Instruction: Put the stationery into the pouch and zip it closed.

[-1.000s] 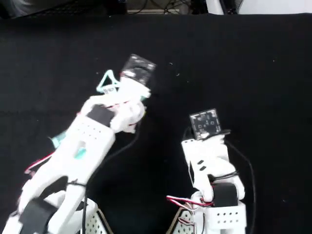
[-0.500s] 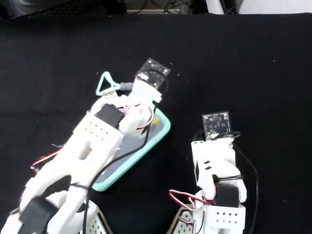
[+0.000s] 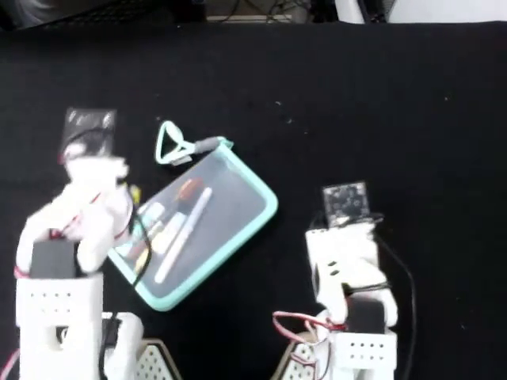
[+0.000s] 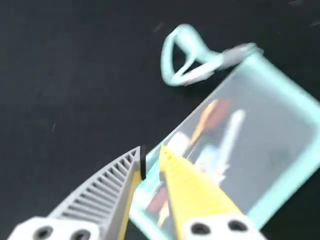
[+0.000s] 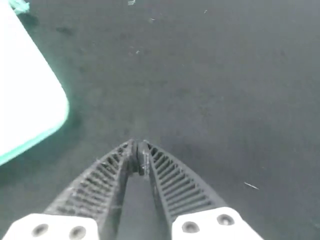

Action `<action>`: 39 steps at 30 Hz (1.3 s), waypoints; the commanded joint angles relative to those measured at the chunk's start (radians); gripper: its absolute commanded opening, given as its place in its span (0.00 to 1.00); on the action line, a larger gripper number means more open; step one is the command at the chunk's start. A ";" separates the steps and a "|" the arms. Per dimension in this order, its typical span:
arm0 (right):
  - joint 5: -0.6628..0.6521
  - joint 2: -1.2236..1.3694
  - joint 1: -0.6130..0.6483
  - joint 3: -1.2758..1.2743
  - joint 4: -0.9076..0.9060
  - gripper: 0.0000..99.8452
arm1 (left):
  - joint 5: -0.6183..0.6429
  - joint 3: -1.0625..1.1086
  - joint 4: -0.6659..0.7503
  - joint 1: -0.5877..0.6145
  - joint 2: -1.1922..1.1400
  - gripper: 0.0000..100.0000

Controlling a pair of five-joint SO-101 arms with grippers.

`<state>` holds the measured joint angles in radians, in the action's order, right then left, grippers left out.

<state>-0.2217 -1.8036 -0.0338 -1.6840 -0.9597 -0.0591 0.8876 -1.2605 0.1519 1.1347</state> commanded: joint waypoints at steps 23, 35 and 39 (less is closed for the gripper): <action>-0.009 -0.053 -0.175 -0.001 -0.327 0.01 | -0.238 0.814 0.069 0.166 0.632 0.03; -0.003 -0.050 -0.288 -0.002 -0.325 0.01 | 0.126 0.797 0.021 0.120 0.634 0.04; -0.002 -0.047 -0.293 -0.002 -0.324 0.01 | 0.219 0.814 0.020 0.117 0.632 0.03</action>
<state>-0.2248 -1.8036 -0.3099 -1.6840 -1.2820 0.1020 1.6840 -1.2313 0.2793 1.7776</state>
